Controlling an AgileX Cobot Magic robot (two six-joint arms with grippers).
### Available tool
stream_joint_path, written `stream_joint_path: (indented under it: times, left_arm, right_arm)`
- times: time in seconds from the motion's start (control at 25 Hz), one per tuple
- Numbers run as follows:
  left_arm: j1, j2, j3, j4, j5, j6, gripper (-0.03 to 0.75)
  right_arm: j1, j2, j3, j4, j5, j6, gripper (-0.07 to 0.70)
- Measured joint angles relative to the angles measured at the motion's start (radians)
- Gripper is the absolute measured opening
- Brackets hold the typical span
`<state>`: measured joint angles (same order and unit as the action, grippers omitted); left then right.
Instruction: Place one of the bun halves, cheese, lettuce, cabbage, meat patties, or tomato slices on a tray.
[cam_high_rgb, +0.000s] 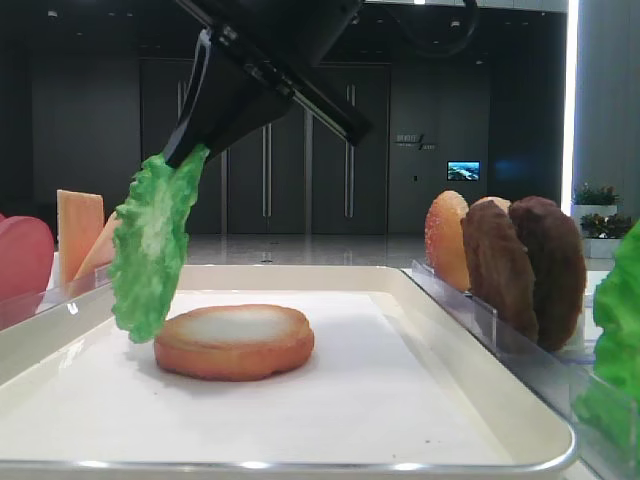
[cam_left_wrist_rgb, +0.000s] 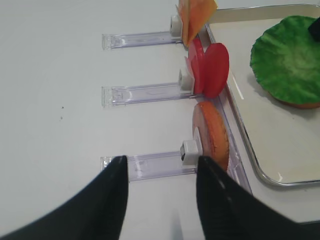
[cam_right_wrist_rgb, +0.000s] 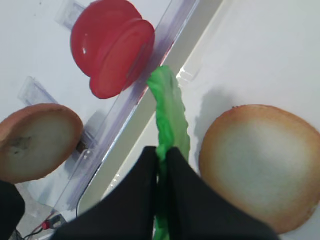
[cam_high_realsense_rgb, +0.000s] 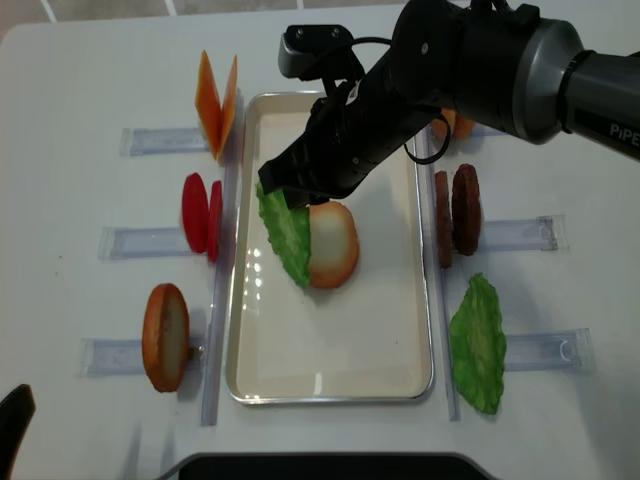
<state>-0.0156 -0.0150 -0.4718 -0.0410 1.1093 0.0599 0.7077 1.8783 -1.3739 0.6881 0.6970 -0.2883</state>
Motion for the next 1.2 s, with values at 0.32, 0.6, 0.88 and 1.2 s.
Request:
stream_joint_path:
  times: [0.32, 0.6, 0.88, 1.2]
  left_arm:
    - [0.0, 0.0, 0.0, 0.0, 0.0, 0.0, 0.345]
    - [0.0, 0.0, 0.0, 0.0, 0.0, 0.0, 0.345]
    - [0.0, 0.0, 0.0, 0.0, 0.0, 0.0, 0.345]
    - [0.0, 0.0, 0.0, 0.0, 0.0, 0.0, 0.345]
  right_arm:
    - [0.0, 0.001, 0.0, -0.183, 0.037, 0.102, 0.231]
    - [0.0, -0.056, -0.121, -0.614, 0.196, 0.357, 0.47]
    - [-0.044, -0.078, -0.255, -0.722, 0.479, 0.478, 0.478]
    - [-0.549, -0.113, -0.253, -0.726, 0.513, 0.455, 0.479]
